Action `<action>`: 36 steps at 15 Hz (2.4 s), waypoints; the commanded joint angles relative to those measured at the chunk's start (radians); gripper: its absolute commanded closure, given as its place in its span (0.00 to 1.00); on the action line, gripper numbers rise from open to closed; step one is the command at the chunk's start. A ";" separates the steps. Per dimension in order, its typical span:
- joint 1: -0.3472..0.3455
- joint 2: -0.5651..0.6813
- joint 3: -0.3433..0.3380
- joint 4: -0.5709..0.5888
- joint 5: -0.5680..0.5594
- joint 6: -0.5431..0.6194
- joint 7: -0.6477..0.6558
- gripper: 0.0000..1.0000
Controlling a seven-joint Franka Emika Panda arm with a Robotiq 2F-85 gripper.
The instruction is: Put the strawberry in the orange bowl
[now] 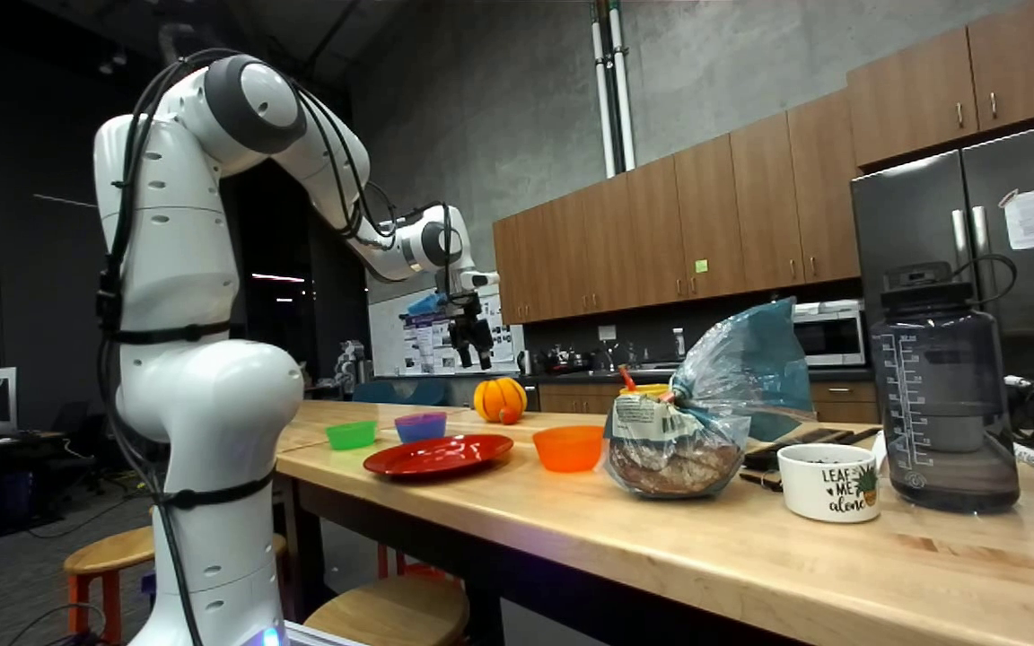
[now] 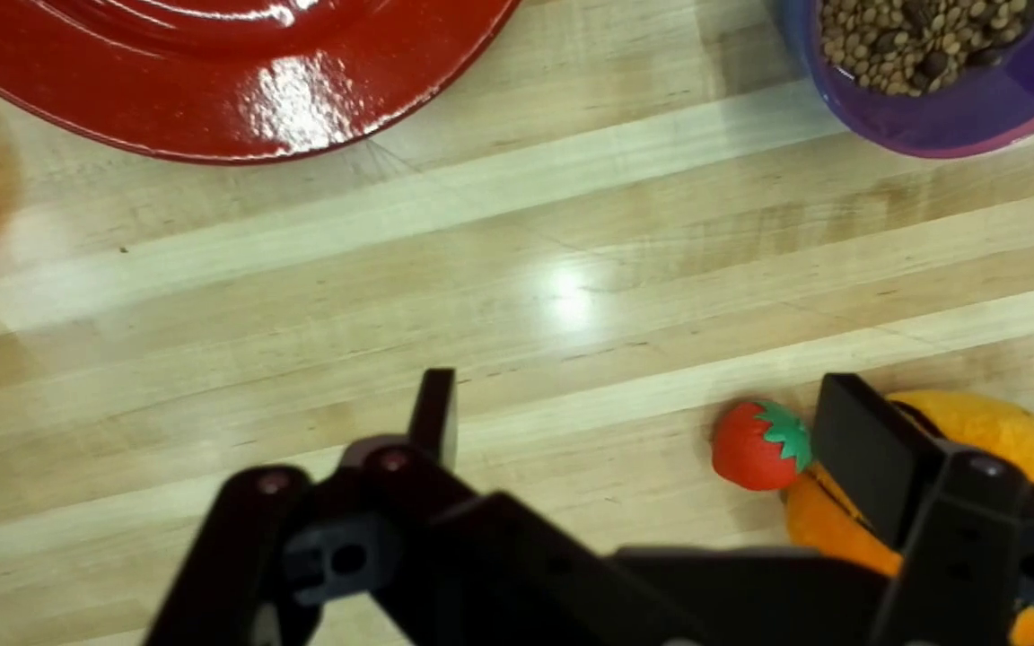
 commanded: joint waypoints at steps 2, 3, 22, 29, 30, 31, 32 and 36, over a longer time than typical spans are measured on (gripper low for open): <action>0.009 0.008 -0.008 0.008 -0.001 -0.003 0.000 0.00; 0.009 0.010 -0.008 0.010 -0.001 -0.004 0.000 0.00; 0.037 0.302 -0.028 0.168 0.000 0.223 -0.352 0.00; 0.041 0.365 -0.043 0.239 0.007 0.223 -0.468 0.00; 0.041 0.371 -0.043 0.247 0.007 0.222 -0.475 0.00; 0.041 0.374 -0.043 0.250 0.007 0.222 -0.478 0.00; 0.041 0.374 -0.043 0.250 0.007 0.222 -0.479 0.00; 0.043 0.385 -0.046 0.253 -0.006 0.250 -0.481 0.00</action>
